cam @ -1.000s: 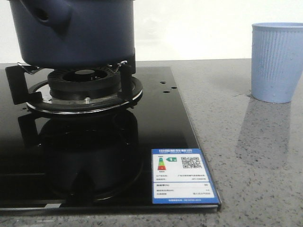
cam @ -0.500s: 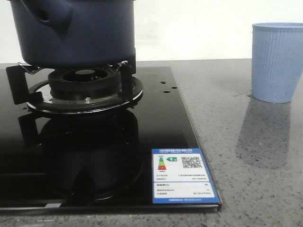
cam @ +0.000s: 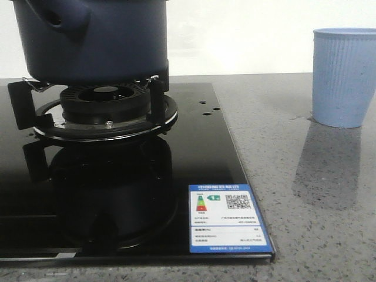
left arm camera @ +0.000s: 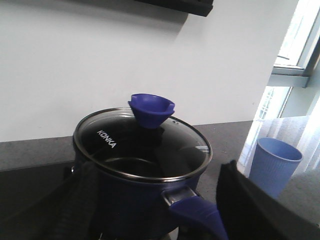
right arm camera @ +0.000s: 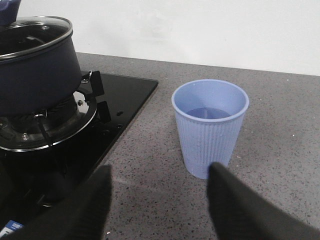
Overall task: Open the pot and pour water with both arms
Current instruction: 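Move the left gripper toward the blue lid knob on the pot, then grasp the blue lid knob with the left gripper and lift the lid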
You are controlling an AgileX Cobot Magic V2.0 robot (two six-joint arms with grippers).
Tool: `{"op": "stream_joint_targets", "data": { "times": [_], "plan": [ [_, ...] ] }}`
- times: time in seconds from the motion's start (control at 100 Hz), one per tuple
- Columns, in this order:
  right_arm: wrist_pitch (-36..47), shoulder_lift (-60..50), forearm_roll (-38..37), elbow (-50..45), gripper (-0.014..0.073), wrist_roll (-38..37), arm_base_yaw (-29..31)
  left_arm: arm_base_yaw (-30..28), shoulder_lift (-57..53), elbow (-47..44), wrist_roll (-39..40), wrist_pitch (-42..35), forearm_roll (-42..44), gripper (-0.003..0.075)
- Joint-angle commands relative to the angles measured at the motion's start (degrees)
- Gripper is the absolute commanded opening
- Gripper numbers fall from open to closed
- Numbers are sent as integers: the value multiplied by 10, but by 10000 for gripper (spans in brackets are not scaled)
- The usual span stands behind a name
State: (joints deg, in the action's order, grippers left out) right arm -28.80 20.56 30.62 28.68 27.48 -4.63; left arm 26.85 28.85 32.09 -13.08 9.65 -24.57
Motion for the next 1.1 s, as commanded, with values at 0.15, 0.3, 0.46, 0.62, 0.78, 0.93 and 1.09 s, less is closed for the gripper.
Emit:
{"op": "stream_joint_targets", "data": {
  "times": [0.15, 0.3, 0.46, 0.62, 0.78, 0.93, 1.09],
  "plan": [
    [38, 9, 13, 20, 461, 7, -1, 73, 104, 41, -9, -146, 31, 463],
    [38, 9, 13, 20, 461, 7, -1, 78, 184, 68, -9, -197, 38, 472],
    [38, 9, 14, 20, 461, 7, -1, 78, 272, 107, -9, -227, 53, 545],
    [38, 9, 14, 20, 461, 7, -1, 71, 344, 147, -9, -246, 54, 554],
    [38, 9, 14, 20, 461, 7, -1, 36, 385, 177, -8, -259, 53, 554],
    [38, 9, 14, 20, 461, 7, -1, 25, 398, 189, -8, -258, 54, 554],
    [38, 9, 16, 20, 461, 7, -1, 33, 399, 193, -8, -259, 56, 554]
  ]
}}
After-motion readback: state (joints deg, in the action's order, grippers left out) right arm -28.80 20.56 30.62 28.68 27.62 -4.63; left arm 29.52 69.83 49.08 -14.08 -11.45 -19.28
